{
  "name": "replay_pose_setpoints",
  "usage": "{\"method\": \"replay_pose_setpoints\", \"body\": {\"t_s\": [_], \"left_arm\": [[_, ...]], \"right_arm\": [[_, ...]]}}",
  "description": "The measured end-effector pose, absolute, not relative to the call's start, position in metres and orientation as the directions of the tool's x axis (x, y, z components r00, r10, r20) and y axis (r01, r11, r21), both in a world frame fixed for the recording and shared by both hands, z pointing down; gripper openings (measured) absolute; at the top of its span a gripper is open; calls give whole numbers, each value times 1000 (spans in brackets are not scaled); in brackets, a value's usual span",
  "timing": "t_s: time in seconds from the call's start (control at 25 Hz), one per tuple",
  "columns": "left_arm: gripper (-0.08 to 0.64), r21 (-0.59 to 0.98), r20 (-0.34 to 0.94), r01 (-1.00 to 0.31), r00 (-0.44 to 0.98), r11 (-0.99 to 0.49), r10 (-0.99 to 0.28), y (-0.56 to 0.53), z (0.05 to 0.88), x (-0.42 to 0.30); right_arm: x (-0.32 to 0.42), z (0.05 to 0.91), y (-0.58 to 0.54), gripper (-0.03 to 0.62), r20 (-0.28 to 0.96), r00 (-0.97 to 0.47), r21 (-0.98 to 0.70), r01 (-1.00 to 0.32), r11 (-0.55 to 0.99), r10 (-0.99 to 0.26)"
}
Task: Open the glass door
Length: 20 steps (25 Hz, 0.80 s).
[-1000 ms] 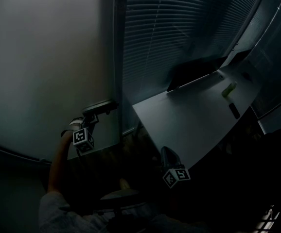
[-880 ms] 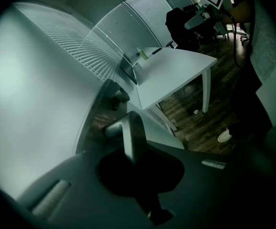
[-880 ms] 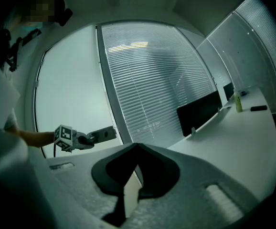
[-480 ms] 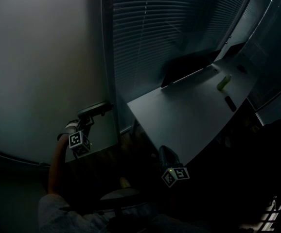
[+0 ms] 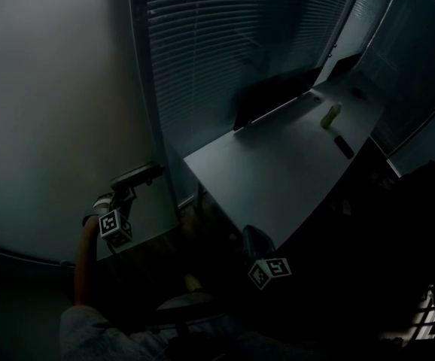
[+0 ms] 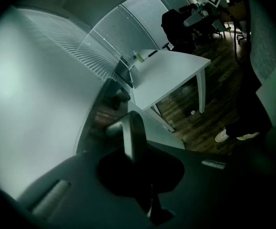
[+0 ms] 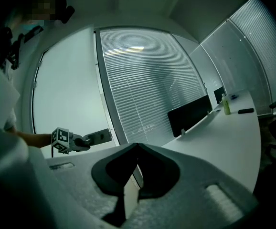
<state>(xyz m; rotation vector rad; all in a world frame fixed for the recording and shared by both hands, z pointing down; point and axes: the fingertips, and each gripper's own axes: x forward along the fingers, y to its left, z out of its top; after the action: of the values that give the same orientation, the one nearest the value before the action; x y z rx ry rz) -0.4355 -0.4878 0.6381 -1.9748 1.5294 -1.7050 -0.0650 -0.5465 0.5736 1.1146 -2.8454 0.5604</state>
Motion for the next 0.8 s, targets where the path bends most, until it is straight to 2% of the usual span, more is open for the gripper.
{"method": "replay_pose_setpoints", "body": {"t_s": [0.8], "left_arm": [[3,-631,690,-561,-92,-535,-718,-442,632,-385]], "right_arm": [[-9,565,-474,2,156,-694,-320,-708,629,-703]]}}
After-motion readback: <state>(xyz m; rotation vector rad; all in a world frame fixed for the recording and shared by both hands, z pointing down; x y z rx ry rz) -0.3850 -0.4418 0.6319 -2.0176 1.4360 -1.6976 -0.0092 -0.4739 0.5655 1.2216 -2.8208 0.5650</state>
